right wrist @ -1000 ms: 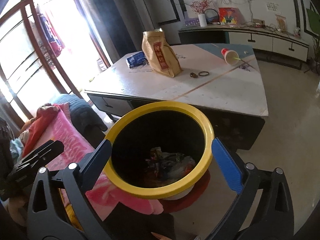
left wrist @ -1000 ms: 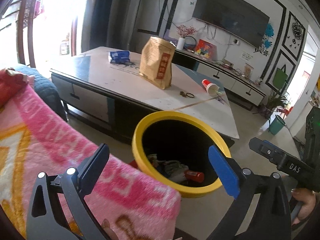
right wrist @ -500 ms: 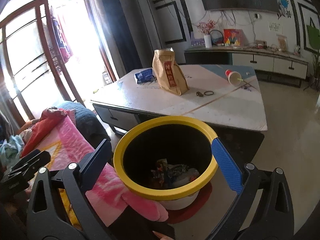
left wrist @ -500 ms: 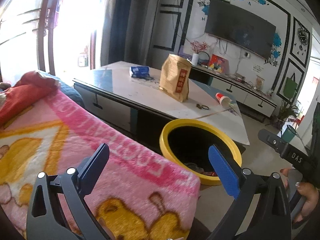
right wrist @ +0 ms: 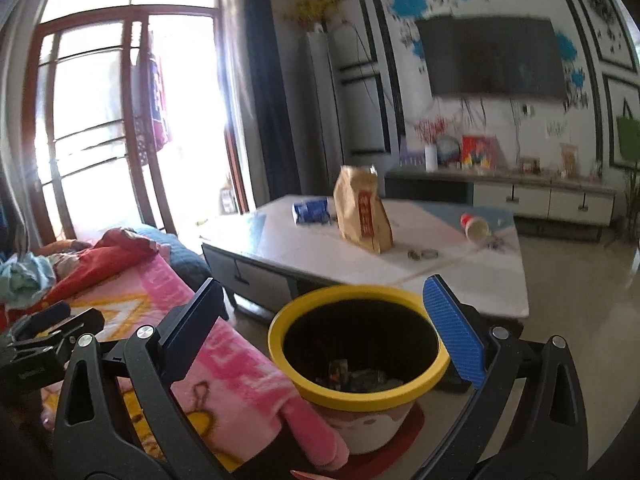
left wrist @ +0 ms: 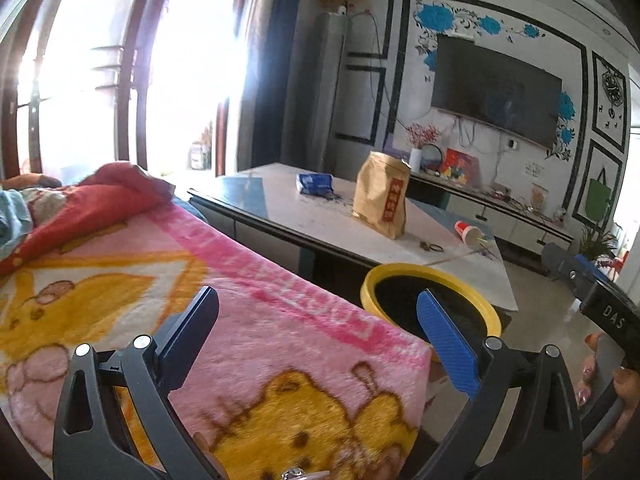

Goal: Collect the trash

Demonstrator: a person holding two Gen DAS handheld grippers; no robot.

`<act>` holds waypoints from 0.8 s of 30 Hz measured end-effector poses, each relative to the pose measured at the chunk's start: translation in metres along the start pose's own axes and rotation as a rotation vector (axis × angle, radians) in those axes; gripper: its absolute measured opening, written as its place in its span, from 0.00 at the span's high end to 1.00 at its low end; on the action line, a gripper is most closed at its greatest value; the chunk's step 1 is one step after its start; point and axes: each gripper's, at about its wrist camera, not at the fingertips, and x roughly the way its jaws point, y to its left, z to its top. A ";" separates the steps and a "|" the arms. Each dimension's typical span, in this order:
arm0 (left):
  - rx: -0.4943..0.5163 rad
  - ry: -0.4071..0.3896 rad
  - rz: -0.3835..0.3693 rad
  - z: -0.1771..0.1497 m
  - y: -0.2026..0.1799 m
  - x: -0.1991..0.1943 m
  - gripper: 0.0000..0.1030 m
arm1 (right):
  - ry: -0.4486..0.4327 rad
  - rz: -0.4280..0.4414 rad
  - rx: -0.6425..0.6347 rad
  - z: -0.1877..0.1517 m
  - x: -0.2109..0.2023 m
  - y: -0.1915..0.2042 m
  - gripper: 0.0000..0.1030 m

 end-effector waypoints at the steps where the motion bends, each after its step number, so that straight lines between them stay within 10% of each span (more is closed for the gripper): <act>1: -0.001 -0.005 0.007 -0.002 0.002 -0.005 0.06 | -0.014 -0.003 -0.008 -0.001 -0.003 0.003 0.11; 24: -0.021 -0.039 0.048 -0.016 0.021 -0.033 0.06 | -0.063 0.001 -0.079 -0.015 -0.020 0.034 0.11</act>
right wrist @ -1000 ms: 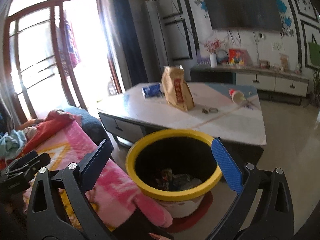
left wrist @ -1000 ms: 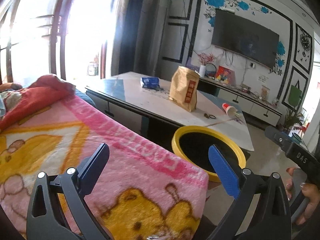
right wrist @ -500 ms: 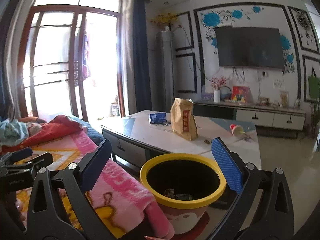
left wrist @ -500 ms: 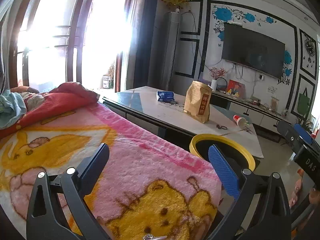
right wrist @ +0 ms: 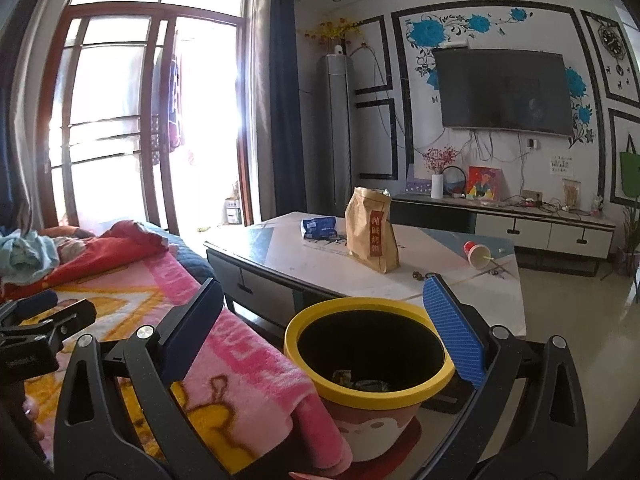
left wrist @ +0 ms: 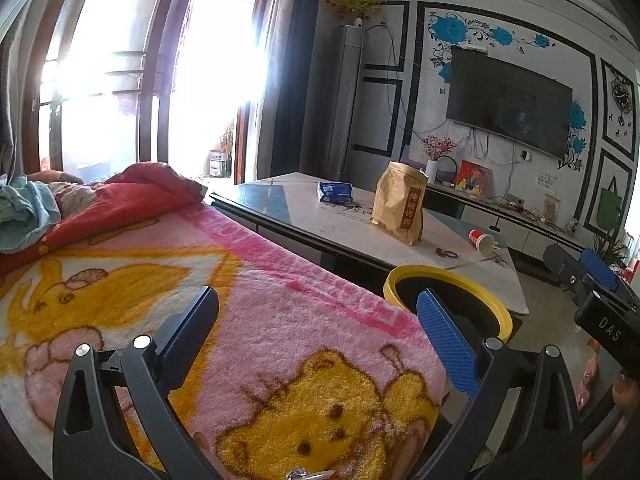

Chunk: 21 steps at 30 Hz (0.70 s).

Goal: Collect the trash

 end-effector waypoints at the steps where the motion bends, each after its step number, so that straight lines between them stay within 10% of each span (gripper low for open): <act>1: 0.000 -0.001 0.001 0.000 0.000 0.000 0.06 | 0.001 -0.001 0.001 0.000 0.000 0.000 0.11; 21: -0.006 -0.002 0.008 0.001 -0.001 0.000 0.06 | 0.003 -0.005 0.007 -0.001 0.001 -0.001 0.11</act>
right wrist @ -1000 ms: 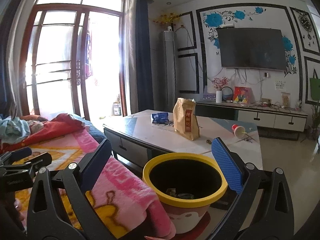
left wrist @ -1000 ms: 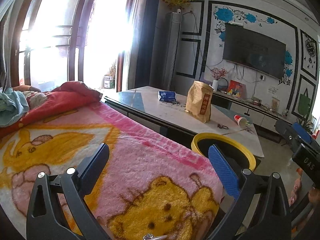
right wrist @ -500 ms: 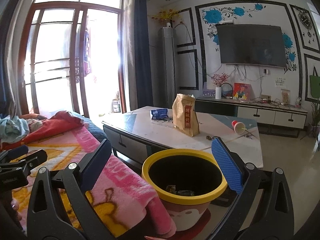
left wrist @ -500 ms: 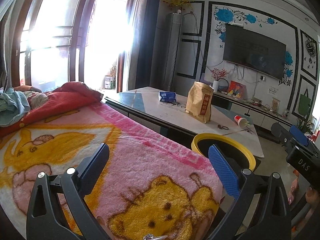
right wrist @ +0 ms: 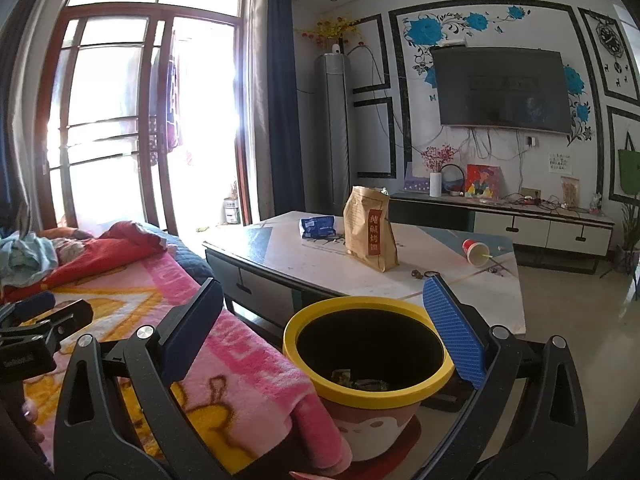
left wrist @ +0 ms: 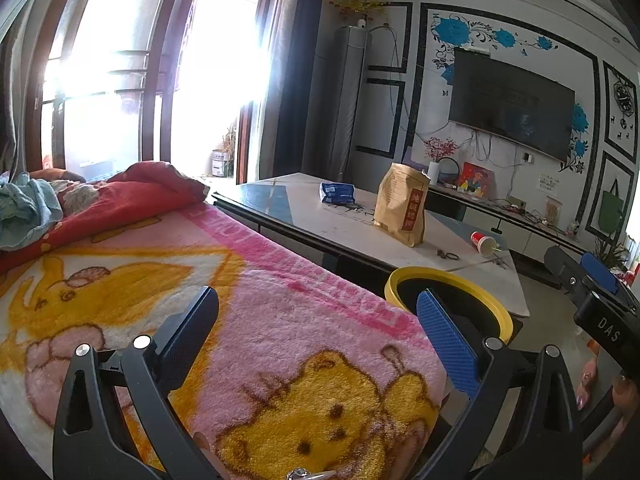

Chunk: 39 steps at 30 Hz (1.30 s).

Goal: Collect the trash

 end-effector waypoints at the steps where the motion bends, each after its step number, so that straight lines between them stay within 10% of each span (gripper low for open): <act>1: 0.000 0.000 -0.001 0.000 0.000 0.000 0.06 | 0.000 0.000 -0.001 0.000 0.000 0.000 0.11; 39: -0.001 -0.001 -0.003 -0.001 -0.001 0.000 0.06 | 0.024 -0.017 0.014 0.000 0.003 0.001 0.11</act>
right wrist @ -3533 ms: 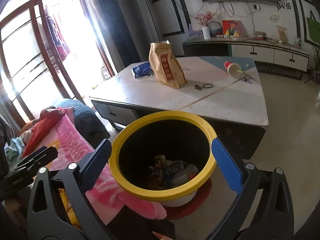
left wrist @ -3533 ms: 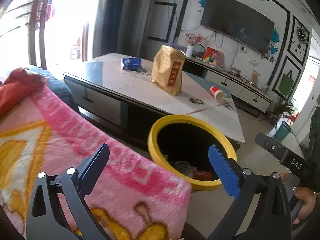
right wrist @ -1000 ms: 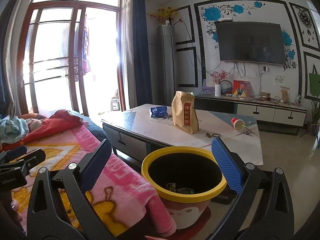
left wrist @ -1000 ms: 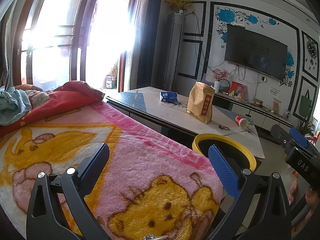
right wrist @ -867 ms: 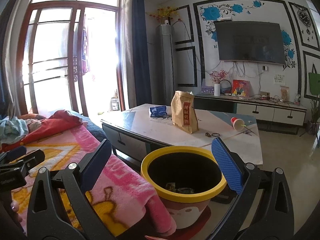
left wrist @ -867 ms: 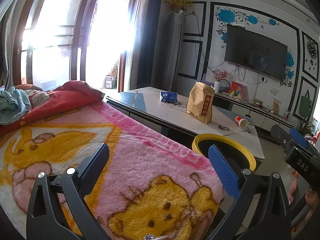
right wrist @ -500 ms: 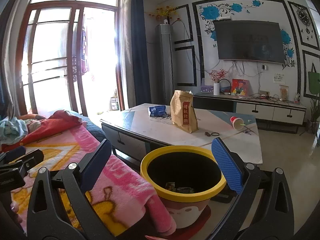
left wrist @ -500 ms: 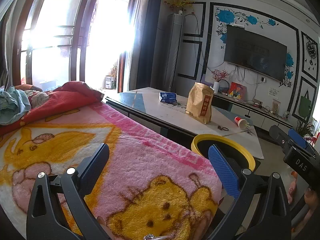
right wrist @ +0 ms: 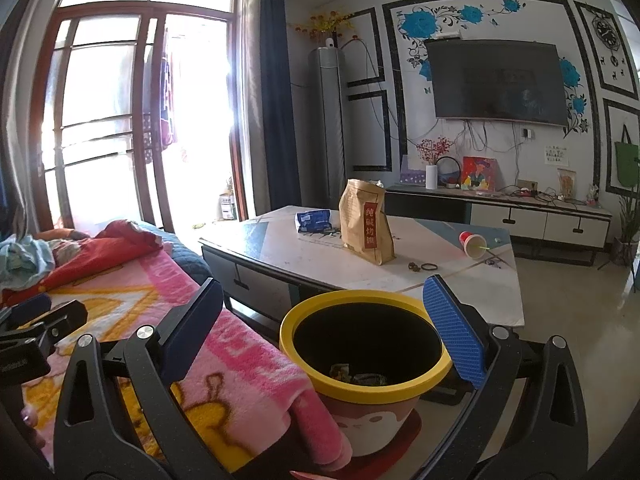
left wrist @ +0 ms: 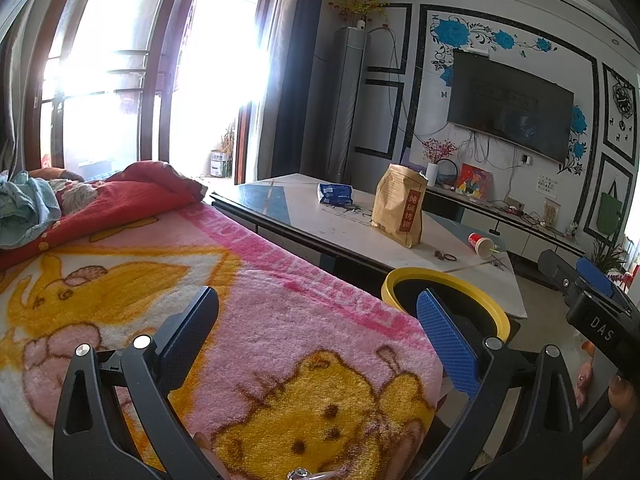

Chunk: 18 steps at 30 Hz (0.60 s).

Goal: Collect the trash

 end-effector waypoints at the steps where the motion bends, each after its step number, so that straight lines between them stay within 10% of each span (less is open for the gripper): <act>1: 0.001 -0.001 -0.001 0.000 0.000 0.000 0.06 | 0.000 0.000 0.000 0.000 0.000 0.000 0.11; 12: -0.071 0.025 0.014 -0.004 0.017 -0.005 0.06 | 0.057 0.051 0.016 0.001 0.010 0.014 0.11; 18: -0.273 0.079 0.271 -0.014 0.130 -0.034 0.06 | 0.147 0.337 -0.100 0.008 0.034 0.119 0.11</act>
